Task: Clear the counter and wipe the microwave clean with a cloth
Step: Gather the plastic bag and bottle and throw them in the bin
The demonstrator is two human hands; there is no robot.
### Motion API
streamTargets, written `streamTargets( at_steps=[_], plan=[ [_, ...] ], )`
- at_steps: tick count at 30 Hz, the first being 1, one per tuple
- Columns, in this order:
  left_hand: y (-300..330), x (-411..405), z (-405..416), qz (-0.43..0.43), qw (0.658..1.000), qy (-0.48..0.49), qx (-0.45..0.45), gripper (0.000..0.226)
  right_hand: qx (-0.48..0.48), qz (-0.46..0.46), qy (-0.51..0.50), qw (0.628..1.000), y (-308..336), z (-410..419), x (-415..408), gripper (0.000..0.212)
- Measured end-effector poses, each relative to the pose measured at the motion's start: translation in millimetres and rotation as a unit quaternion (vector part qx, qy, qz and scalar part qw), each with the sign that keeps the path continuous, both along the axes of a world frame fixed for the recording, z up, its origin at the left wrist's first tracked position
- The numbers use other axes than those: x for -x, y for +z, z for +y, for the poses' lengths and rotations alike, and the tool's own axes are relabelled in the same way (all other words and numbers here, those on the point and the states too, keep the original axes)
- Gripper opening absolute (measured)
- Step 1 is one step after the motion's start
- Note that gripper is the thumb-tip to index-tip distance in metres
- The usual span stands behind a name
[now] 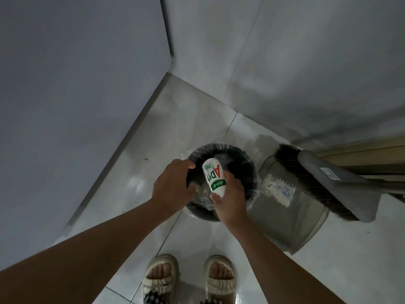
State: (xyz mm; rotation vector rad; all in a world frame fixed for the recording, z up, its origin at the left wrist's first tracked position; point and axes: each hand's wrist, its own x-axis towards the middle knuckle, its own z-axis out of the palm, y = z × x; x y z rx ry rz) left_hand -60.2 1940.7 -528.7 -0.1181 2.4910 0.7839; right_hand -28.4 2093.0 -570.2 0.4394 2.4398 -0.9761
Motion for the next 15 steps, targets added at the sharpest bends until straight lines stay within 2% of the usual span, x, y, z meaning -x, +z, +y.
streamTargets(
  at_steps=[4, 8, 11, 15],
  plan=[
    [-11, -5, -9, 0.008, 1.000, -0.024, -0.018, 0.050, -0.104, -0.045, 0.071, 0.991, -43, -12, 8, 0.070],
    [-20, -8, -11, 0.019, 0.999, -0.032, -0.024, 0.050, -0.150, -0.055, 0.121, 0.980, -70, -15, 13, 0.068],
    [-17, -8, -10, 0.021, 0.999, -0.036, -0.020, 0.049, -0.151, -0.067, 0.133, 0.977, -68, -15, 14, 0.074],
    [12, -9, -7, 0.008, 0.999, -0.032, -0.004, 0.050, -0.111, -0.069, 0.083, 0.988, -25, -7, 11, 0.083]
  ],
)
